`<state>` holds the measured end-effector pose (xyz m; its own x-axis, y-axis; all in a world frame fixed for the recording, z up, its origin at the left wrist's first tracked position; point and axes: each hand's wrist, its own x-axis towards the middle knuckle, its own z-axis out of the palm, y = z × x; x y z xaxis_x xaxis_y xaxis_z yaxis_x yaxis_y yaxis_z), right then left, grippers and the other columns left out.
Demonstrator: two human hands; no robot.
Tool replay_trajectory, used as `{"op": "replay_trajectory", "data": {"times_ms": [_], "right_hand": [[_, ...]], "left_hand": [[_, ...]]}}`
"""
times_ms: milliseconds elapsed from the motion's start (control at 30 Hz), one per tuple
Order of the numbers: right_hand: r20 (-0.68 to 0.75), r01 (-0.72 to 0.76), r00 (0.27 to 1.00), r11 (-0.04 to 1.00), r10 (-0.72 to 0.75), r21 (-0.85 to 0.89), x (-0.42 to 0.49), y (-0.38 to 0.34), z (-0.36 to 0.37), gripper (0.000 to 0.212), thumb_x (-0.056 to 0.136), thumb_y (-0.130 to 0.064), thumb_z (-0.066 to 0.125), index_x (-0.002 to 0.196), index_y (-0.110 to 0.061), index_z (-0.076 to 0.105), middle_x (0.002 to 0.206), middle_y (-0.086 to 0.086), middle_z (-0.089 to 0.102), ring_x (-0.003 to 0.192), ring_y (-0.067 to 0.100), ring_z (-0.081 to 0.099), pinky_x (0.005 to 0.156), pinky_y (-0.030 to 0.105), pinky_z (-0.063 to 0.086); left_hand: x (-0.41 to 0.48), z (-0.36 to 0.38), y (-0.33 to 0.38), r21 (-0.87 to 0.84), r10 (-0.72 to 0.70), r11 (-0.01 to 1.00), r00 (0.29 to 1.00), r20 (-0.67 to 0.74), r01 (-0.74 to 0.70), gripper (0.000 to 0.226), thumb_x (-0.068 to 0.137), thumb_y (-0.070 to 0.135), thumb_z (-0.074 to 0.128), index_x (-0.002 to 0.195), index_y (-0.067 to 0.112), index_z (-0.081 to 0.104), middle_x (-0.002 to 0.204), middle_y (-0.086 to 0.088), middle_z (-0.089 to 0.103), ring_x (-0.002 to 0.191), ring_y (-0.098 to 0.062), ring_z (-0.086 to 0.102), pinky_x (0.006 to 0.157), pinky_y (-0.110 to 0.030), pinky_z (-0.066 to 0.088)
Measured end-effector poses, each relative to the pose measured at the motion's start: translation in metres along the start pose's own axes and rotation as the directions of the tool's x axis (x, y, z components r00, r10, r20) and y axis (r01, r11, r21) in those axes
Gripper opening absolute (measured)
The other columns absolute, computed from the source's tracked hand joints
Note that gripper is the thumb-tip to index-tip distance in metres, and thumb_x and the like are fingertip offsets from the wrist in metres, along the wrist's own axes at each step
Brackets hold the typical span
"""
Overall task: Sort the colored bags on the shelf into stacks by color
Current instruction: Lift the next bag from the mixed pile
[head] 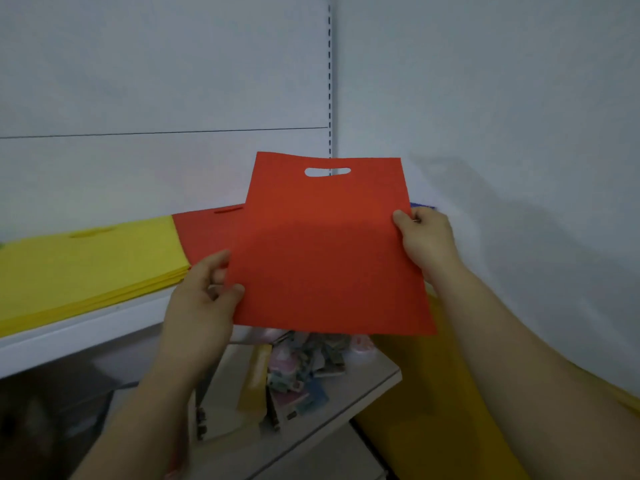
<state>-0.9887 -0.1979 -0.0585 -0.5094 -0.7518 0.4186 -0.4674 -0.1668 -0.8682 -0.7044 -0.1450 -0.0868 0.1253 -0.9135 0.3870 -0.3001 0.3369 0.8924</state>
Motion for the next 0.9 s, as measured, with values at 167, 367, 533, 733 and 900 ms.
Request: {"op": "replay_trajectory", "data": {"times_ms": [167, 367, 533, 733, 900], "right_hand": [[0.121, 0.043, 0.992, 0.999, -0.043, 0.002, 0.035, -0.026, 0.059, 0.027, 0.094, -0.030, 0.056, 0.085, -0.005, 0.064, 0.076, 0.006, 0.062, 0.076, 0.025, 0.061, 0.076, 0.042, 0.053], [0.209, 0.086, 0.974, 0.996, -0.084, -0.002, 0.068, -0.039, 0.112, 0.036, 0.095, -0.031, 0.054, 0.098, 0.004, 0.063, 0.083, 0.013, 0.061, 0.075, 0.024, 0.057, 0.072, 0.038, 0.053], [0.285, 0.140, 0.951, 0.989, -0.123, -0.040, 0.096, -0.042, 0.147, 0.035, 0.095, -0.032, 0.053, 0.097, 0.002, 0.062, 0.092, 0.016, 0.066, 0.085, 0.031, 0.063, 0.077, 0.040, 0.054], [0.433, 0.278, 0.881, 0.948, -0.189, -0.153, 0.124, -0.040, 0.179, 0.032, 0.095, -0.030, 0.054, 0.101, -0.001, 0.064, 0.099, 0.012, 0.065, 0.093, 0.029, 0.060, 0.072, 0.028, 0.041], [0.654, 0.380, 0.753, 0.857, -0.068, -0.348, 0.136, -0.034, 0.188, 0.049, 0.090, -0.033, 0.062, 0.128, -0.003, 0.051, 0.127, 0.016, 0.056, 0.113, 0.031, 0.054, 0.089, 0.034, 0.043]], "left_hand": [[0.038, -0.028, -0.001, 0.094, 0.060, 0.994, 0.995, -0.086, -0.051, 0.042, 0.089, 0.006, 0.057, 0.125, 0.027, 0.052, 0.092, -0.002, 0.055, 0.073, -0.021, 0.058, 0.063, -0.030, 0.046], [0.074, -0.045, 0.000, 0.267, 0.083, 0.962, 0.992, -0.098, -0.054, 0.035, 0.090, 0.007, 0.057, 0.122, 0.020, 0.058, 0.100, -0.001, 0.061, 0.078, -0.017, 0.061, 0.072, -0.025, 0.050], [0.093, -0.046, -0.002, 0.595, 0.087, 0.802, 0.996, -0.022, -0.057, 0.039, 0.090, 0.020, 0.059, 0.129, 0.016, 0.056, 0.128, -0.006, 0.057, 0.113, -0.020, 0.054, 0.093, -0.024, 0.036], [0.093, -0.037, -0.004, 0.835, -0.121, 0.550, 0.989, 0.084, -0.003, 0.073, 0.080, 0.063, 0.055, 0.139, 0.022, 0.042, 0.135, -0.003, 0.051, 0.122, -0.021, 0.048, 0.100, -0.035, 0.039], [0.093, -0.035, -0.006, 0.917, -0.244, 0.396, 0.959, 0.148, -0.041, 0.105, 0.055, 0.092, 0.032, 0.139, 0.030, 0.040, 0.137, 0.006, 0.047, 0.124, -0.016, 0.043, 0.102, -0.039, 0.038]]}}
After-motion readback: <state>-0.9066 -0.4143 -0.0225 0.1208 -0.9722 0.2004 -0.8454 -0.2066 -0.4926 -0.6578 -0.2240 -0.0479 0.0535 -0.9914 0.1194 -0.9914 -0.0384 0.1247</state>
